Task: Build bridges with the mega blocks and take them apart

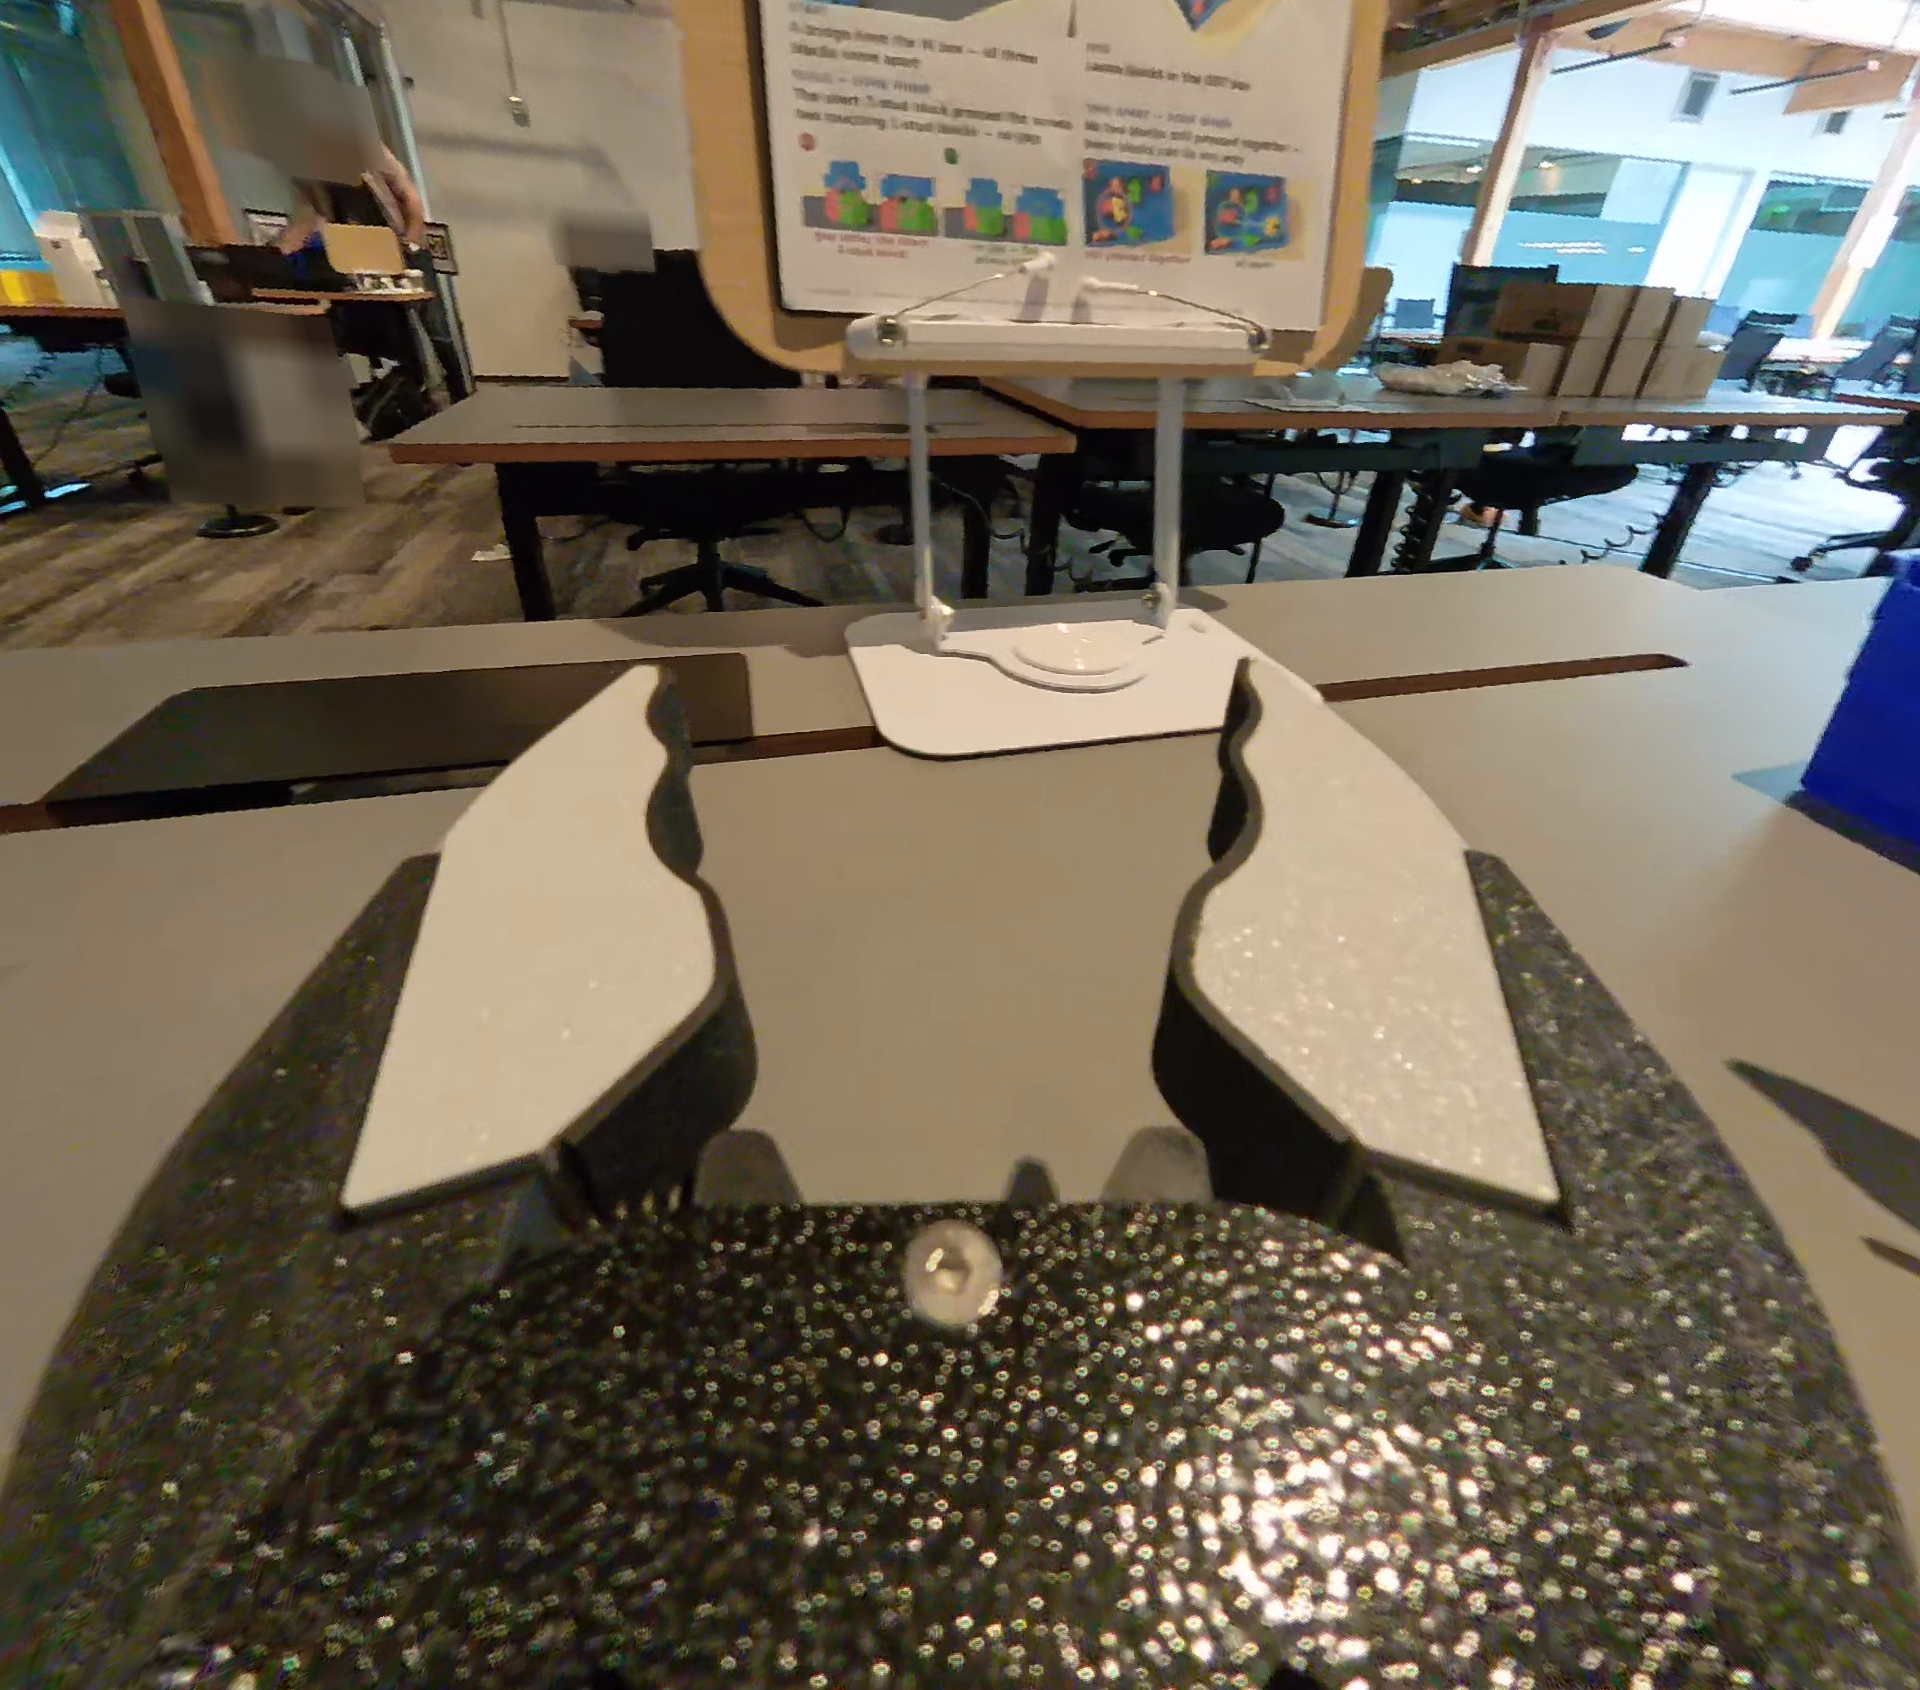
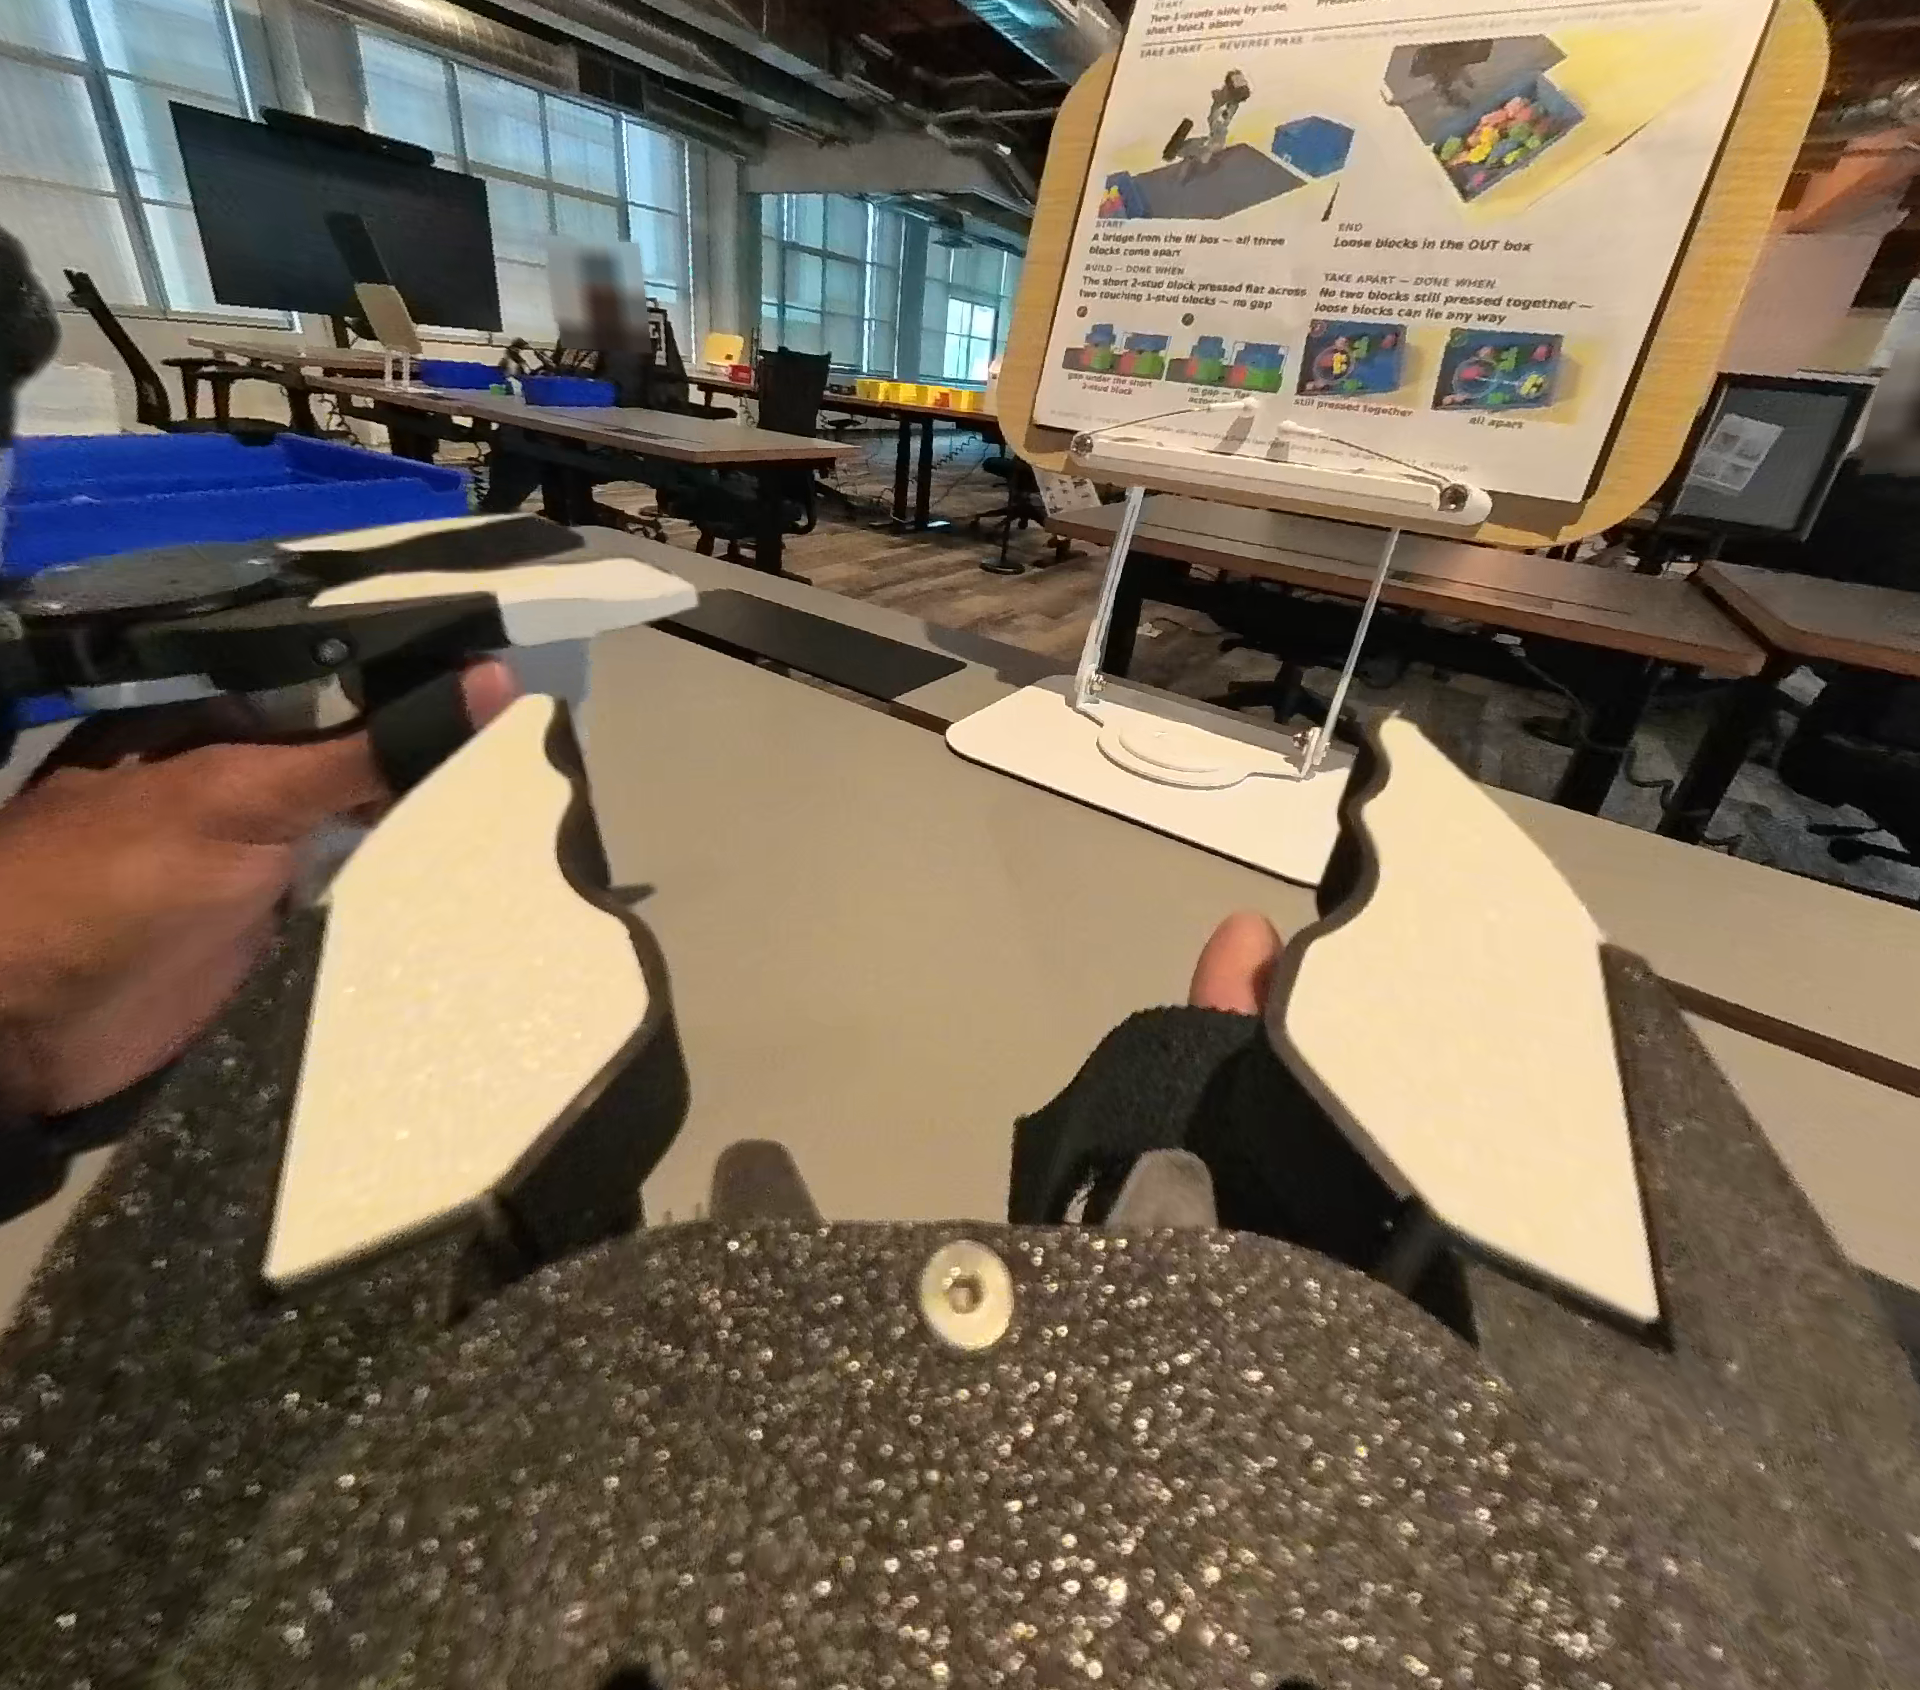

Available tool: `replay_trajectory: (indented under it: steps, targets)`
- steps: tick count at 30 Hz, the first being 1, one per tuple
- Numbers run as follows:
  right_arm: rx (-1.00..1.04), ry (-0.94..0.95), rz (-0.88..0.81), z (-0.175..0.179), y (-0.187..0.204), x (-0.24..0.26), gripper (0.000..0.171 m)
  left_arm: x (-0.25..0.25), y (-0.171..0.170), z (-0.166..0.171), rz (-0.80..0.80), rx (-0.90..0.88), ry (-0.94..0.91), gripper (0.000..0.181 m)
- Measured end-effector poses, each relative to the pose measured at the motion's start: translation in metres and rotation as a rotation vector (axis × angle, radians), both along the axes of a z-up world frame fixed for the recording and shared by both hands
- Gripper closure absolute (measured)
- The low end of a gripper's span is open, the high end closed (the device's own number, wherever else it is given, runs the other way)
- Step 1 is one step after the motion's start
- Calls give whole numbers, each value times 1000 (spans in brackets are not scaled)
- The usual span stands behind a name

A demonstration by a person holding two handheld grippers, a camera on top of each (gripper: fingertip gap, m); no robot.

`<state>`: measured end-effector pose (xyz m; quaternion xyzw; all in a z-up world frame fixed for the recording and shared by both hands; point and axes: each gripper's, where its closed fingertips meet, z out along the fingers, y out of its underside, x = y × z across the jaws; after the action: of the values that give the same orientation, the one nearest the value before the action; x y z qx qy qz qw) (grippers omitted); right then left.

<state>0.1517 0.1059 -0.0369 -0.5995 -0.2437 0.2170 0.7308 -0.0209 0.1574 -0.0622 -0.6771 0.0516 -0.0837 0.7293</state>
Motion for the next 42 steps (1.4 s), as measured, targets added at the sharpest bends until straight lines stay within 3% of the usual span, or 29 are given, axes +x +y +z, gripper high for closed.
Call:
replay_trajectory:
  steps: [6,14,21,26,30,36,42]
  targets:
    - [-50,6,26,-11,3,-5,37,28,1,-4,-79,4,85,87]
    - [-131,47,37,-19,10,-1,38,15,0,-4,-44,-23,62,88]
    - [-84,-12,44,-17,2,-9,39,-28,-27,55,41,-4,188,89]
    - [-72,-49,51,-20,-4,-14,40,-106,-53,78,129,-149,271,88]
    - [-77,-61,61,-23,-3,-18,41,-209,-69,83,227,-285,134,88]
    - [-89,-70,66,-27,-1,-21,41,-356,-113,28,484,-625,-19,88]
    - [-92,-75,71,-28,-1,-23,42,-403,-142,-8,550,-796,-29,96]
